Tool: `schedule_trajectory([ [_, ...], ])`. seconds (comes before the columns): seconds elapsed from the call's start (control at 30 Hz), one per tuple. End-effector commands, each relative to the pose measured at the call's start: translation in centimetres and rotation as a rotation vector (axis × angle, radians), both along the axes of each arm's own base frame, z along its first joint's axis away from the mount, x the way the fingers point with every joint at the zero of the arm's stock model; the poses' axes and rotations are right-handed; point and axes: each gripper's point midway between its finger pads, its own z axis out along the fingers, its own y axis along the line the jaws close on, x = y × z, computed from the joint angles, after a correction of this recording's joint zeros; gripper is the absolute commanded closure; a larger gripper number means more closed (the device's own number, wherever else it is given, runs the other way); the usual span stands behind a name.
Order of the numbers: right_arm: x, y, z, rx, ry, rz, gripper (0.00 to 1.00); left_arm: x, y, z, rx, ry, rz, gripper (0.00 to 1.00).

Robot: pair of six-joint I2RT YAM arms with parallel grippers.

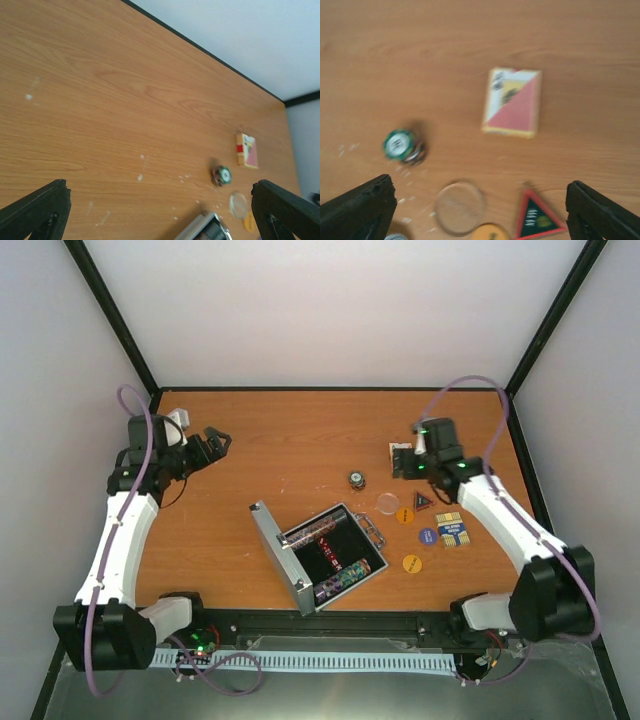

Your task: Pack up texas hold em set

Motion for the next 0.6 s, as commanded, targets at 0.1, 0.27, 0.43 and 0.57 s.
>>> schedule_trajectory([
  [0.1, -1.6, 10.0, -5.2, -0.062, 0.186, 0.368, 0.17, -1.1, -3.7, 3.1, -0.063, 0.018, -0.216, 0.00],
  [0.27, -4.4, 14.2, -9.8, -0.080, 0.343, 0.558, 0.28, -2.4, -4.0, 1.9, -0.063, 0.064, -0.236, 0.00],
  [0.43, -7.9, 16.1, -11.9, -0.105, 0.424, 0.648, 0.37, -3.5, -4.2, 0.9, -0.069, 0.092, -0.245, 0.00],
  [0.57, -9.6, 16.3, -12.8, -0.098, 0.454, 0.651, 0.44, -3.7, -4.6, 0.8, -0.093, 0.100, -0.263, 0.00],
])
